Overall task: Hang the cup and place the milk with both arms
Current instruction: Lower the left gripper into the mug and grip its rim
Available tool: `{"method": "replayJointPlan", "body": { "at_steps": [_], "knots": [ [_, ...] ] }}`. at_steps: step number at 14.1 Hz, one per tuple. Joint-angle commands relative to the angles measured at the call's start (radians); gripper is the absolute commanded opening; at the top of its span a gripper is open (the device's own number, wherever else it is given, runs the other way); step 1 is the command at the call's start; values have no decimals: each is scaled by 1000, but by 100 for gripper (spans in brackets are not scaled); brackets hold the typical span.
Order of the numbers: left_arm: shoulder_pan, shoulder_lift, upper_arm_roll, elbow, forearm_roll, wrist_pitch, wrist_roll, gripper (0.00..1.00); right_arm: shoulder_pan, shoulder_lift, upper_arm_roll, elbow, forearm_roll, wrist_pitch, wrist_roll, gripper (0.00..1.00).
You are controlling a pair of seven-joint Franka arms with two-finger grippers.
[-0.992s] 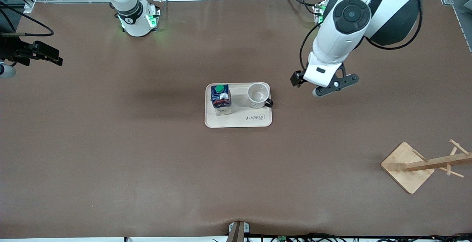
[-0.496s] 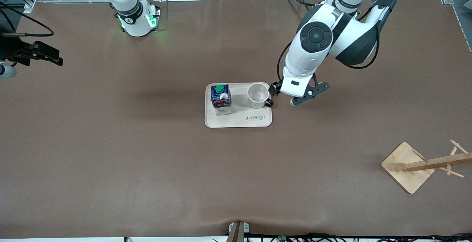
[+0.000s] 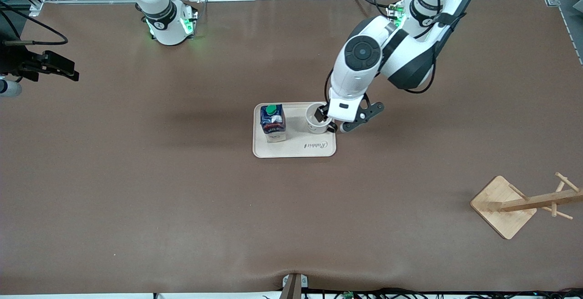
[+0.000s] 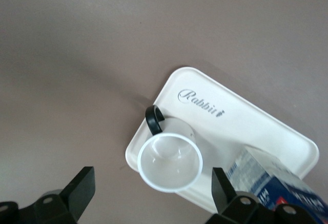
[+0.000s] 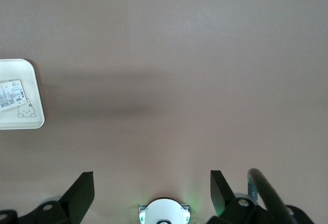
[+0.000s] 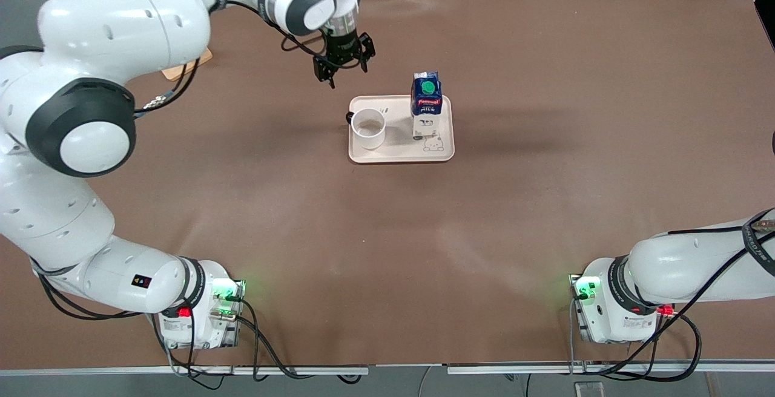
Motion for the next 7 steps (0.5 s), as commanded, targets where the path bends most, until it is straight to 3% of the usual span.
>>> {"method": "replayJointPlan", "body": {
  "at_steps": [1, 4, 7],
  "knots": [
    [-40, 62, 2, 6, 93, 26, -102, 100, -6, 1, 3, 3, 18, -8, 5, 100],
    [-84, 122, 2, 4, 96, 27, -229, 100, 0, 1, 3, 3, 18, -9, 7, 100],
    [-88, 118, 2, -66, 96, 29, -271, 96, 2, 1, 4, 3, 20, -9, 7, 100]
  ]
}}
